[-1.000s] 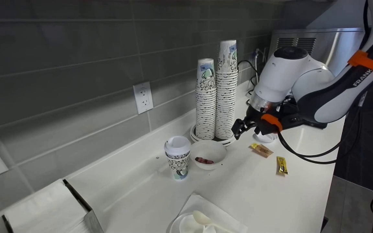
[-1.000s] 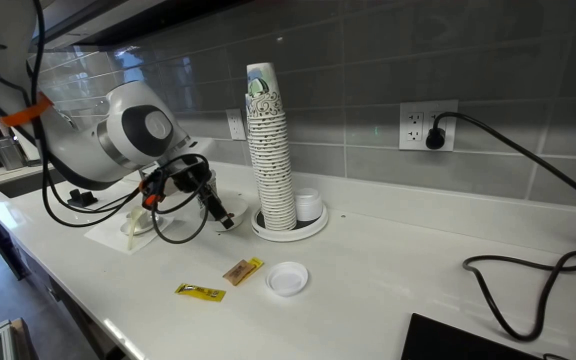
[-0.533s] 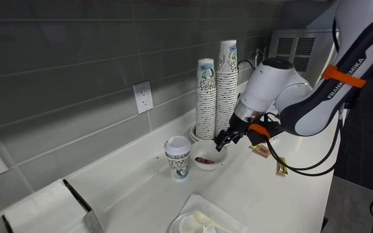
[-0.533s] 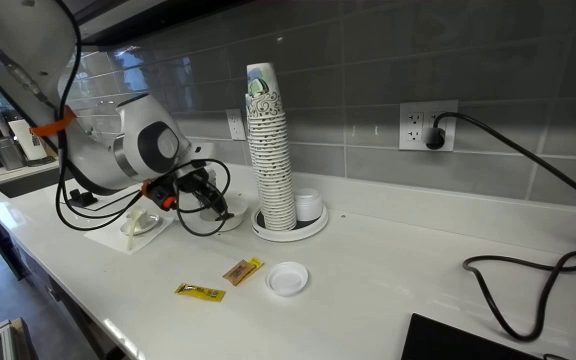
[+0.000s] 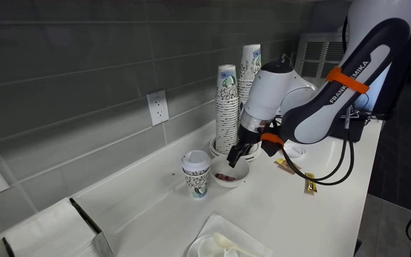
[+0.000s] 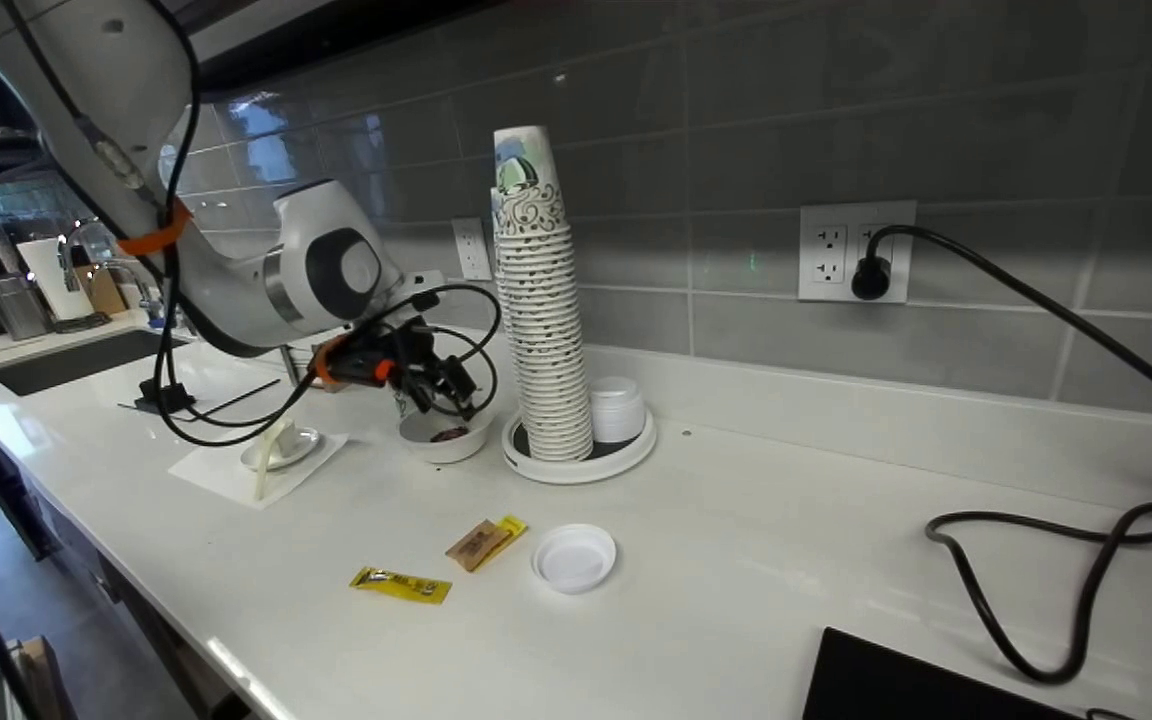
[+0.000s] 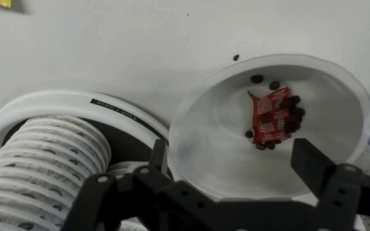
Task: Take the three yellow packets out of the white bowl
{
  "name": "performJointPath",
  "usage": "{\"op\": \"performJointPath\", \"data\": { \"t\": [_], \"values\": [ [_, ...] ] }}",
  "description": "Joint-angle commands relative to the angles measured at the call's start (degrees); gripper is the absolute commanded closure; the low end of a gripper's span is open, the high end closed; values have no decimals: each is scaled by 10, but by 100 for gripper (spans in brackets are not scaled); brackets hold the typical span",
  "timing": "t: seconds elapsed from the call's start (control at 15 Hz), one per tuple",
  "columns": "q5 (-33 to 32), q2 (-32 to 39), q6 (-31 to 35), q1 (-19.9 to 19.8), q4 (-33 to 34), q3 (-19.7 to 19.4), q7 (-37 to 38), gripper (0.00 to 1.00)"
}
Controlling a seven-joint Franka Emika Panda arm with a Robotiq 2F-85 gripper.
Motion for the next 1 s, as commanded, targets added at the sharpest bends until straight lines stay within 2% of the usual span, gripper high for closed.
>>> {"op": "performJointPath", "data": {
  "t": [0.0, 0.07, 0.13, 0.4, 0.67, 0.93],
  "values": [
    [54, 15, 3, 17, 18, -13, -138, 8],
    [43, 28, 14, -41, 20, 44, -160, 1],
    [60, 34, 18, -50, 21, 55, -202, 3],
    [109, 59, 11, -123, 24, 137, -319, 0],
    [114, 72, 2, -171, 28, 180, -371, 40],
    [106, 86, 0, -195, 34, 199, -389, 59]
  ]
}}
